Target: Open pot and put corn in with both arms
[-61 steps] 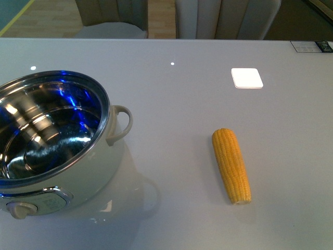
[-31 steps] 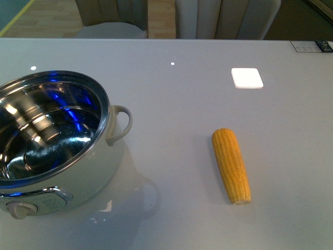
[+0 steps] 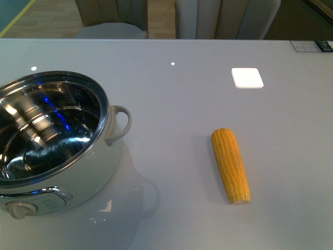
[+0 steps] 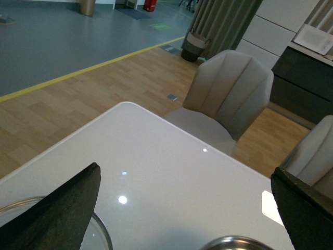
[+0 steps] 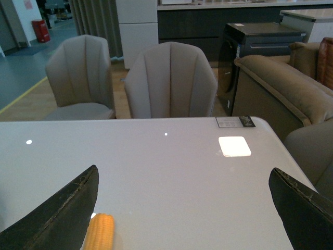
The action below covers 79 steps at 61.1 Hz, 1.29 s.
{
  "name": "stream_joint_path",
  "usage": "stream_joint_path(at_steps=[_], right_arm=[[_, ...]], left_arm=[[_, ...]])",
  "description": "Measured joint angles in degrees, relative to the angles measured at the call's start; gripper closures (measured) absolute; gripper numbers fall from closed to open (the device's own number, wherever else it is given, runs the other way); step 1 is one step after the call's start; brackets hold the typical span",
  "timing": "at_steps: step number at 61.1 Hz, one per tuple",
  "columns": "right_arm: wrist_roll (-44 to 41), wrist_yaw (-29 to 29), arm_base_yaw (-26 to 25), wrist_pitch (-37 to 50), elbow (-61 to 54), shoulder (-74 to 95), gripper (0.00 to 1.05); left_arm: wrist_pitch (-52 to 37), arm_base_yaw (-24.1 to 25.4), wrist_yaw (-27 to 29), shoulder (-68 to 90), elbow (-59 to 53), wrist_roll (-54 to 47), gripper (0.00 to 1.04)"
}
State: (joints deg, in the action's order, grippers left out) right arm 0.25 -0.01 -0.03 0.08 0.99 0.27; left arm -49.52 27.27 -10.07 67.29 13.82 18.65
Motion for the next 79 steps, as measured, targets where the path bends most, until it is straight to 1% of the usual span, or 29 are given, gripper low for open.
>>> stream_joint_path(at_steps=[6, 11, 19, 20, 21, 22, 24, 25, 27, 28, 31, 32, 34, 35, 38, 39, 42, 51, 56, 63, 67, 72, 79], right_arm=[[0.0, 0.0, 0.0, 0.0, 0.0, 0.0, 0.09], [0.0, 0.0, 0.0, 0.0, 0.0, 0.0, 0.09], [0.0, 0.02, 0.0, 0.0, 0.0, 0.0, 0.09], [0.0, 0.0, 0.0, 0.0, 0.0, 0.0, 0.09], [0.0, 0.02, 0.0, 0.0, 0.0, 0.0, 0.09], [0.0, 0.02, 0.0, 0.0, 0.0, 0.02, 0.09], [0.0, 0.0, 0.0, 0.0, 0.0, 0.0, 0.09], [0.0, 0.0, 0.0, 0.0, 0.0, 0.0, 0.09], [0.0, -0.02, 0.0, 0.0, 0.0, 0.0, 0.09], [0.0, -0.04, 0.0, 0.0, 0.0, 0.02, 0.09], [0.0, -0.02, 0.0, 0.0, 0.0, 0.0, 0.09], [0.0, -0.02, 0.0, 0.0, 0.0, 0.0, 0.09], [0.0, 0.0, 0.0, 0.0, 0.0, 0.0, 0.09], [0.0, 0.0, 0.0, 0.0, 0.0, 0.0, 0.09], [0.0, 0.0, 0.0, 0.0, 0.0, 0.0, 0.09], [0.0, 0.0, 0.0, 0.0, 0.0, 0.0, 0.09], [0.0, 0.02, 0.0, 0.0, 0.0, 0.02, 0.09], [0.0, -0.02, 0.0, 0.0, 0.0, 0.0, 0.09], [0.0, 0.0, 0.0, 0.0, 0.0, 0.0, 0.09], [0.0, 0.0, 0.0, 0.0, 0.0, 0.0, 0.09], [0.0, 0.0, 0.02, 0.0, 0.0, 0.0, 0.09], [0.0, 0.0, 0.02, 0.0, 0.0, 0.0, 0.09], [0.0, 0.0, 0.02, 0.0, 0.0, 0.0, 0.09]], left_arm=[[8.15, -0.42, -0.92, -11.39, -3.3, -0.28, 0.07], [13.33, -0.42, -1.33, -17.77, -4.94, -0.81, 0.07], [14.99, -0.42, -1.55, -20.26, -5.73, -1.25, 0.07], [14.62, -0.26, -2.71, -20.17, -5.81, -2.14, 0.08], [13.14, 0.17, -5.64, -19.89, -6.23, -3.56, 0.11], [12.15, 0.24, -7.26, -19.91, -6.49, -4.37, 0.13], [10.25, 0.04, -11.67, -20.31, -7.37, -7.98, 0.2], [10.25, -0.2, -12.66, -20.61, -7.54, -8.85, 0.22], [10.84, -1.55, -13.77, -22.27, -8.33, -11.54, 0.29], [11.13, -1.92, -13.73, -22.77, -8.52, -12.15, 0.31], [13.49, -4.48, -12.0, -26.12, -9.68, -15.02, 0.42], [13.7, -4.68, -11.78, -26.4, -9.77, -15.17, 0.43], [14.8, -5.77, -10.62, -27.91, -10.16, -15.93, 0.49], [16.11, -6.97, -9.16, -29.64, -10.54, -16.48, 0.55], [17.77, -8.94, -7.43, -32.06, -11.06, -17.09, 0.65], [17.59, -9.31, -7.15, -32.17, -11.3, -17.22, 0.67], [16.63, -11.19, -5.44, -33.4, -12.66, -17.55, 0.76], [21.35, -14.93, -1.51, -38.56, -13.11, -17.79, 1.02], [25.49, -17.62, 0.81, -43.06, -13.11, -17.99, 1.02], [29.03, -19.82, 2.95, -46.71, -13.11, -18.03, 1.02], [31.61, -24.33, 9.16, -49.24, -13.14, -18.01, 1.02], [33.22, -26.8, 9.49, -51.01, -13.14, -18.1, 1.02], [35.34, -27.04, 10.08, -53.13, -13.14, -18.08, 1.02]])
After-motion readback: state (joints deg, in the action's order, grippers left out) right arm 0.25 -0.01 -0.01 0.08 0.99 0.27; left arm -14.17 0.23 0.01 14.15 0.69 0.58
